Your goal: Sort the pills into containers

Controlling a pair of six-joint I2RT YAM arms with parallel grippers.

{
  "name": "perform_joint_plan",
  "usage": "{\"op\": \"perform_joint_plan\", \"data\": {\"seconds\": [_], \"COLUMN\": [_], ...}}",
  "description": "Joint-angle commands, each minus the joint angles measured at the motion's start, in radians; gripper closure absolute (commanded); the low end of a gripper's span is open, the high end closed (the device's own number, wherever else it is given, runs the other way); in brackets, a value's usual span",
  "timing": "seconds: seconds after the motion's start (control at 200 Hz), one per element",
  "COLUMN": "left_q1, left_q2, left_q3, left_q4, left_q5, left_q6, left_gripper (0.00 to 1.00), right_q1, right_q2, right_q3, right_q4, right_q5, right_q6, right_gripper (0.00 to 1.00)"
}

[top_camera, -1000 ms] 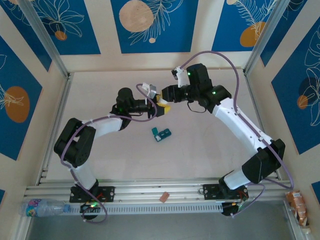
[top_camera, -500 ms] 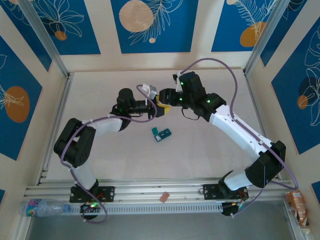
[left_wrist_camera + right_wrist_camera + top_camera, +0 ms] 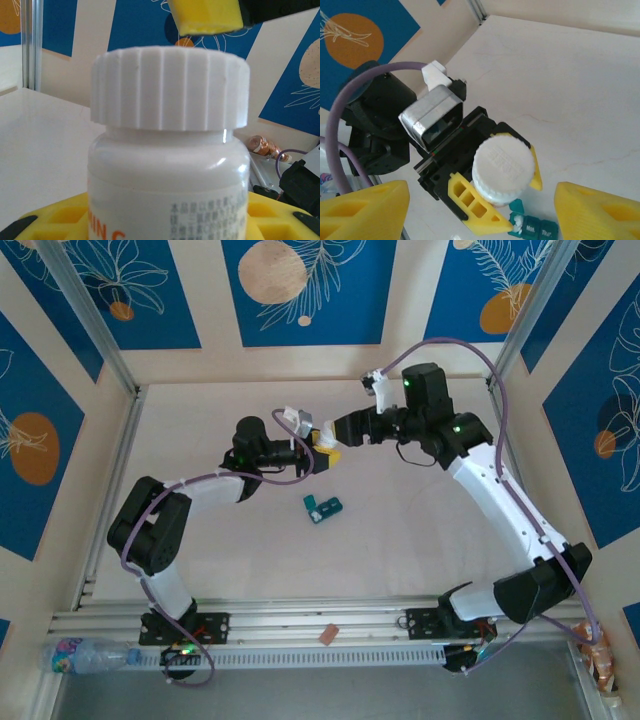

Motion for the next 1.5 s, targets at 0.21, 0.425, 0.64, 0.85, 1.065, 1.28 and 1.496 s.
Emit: {"op": "perform_joint_plan", "data": {"seconds": [0.21,0.425,0.64,0.85,1.065,1.28,1.496], "left_q1": [-0.004,-0.004,-0.004,-0.004,-0.003,-0.005,-0.004], "left_q2": [-0.032,-0.031,-0.032,-0.031,-0.031,-0.033,-0.044], "left_q3": [0.016,0.018,0.013,0.013,0.012,0.01,0.012], "left_q4": [0.016,0.021,0.03,0.039,0.052,0.065,0.017], "left_q5": [0.042,0.048,0.05,0.053,0.051,0.018,-0.008], "left_q6": [0.019,0.012,0.004,-0.003,-0.01,-0.011,0.026], "left_gripper": [1.0,1.0,1.0,1.0,1.0,1.0,1.0], "right_q1": [-0.004,0.003,0.004,0.008,0.012,0.117,0.214], "right_q2": [0.125,0.146,0.164,0.176,0.155,0.105,0.108], "right_q3": [0.099,0.092,0.09,0.094,0.046,-0.071,-0.073], "right_q4": [-0.097,-0.093,-0.088,-0.08,-0.045,-0.008,-0.033], "right_q5": [-0.062,-0.076,-0.094,-0.093,-0.061,0.214,0.387], "right_q6": [-0.088,-0.086,-0.074,-0.061,0.01,0.31,0.427], "right_gripper": [0.25,0.31,0.35,0.44,0.62,0.7,0.67]}}
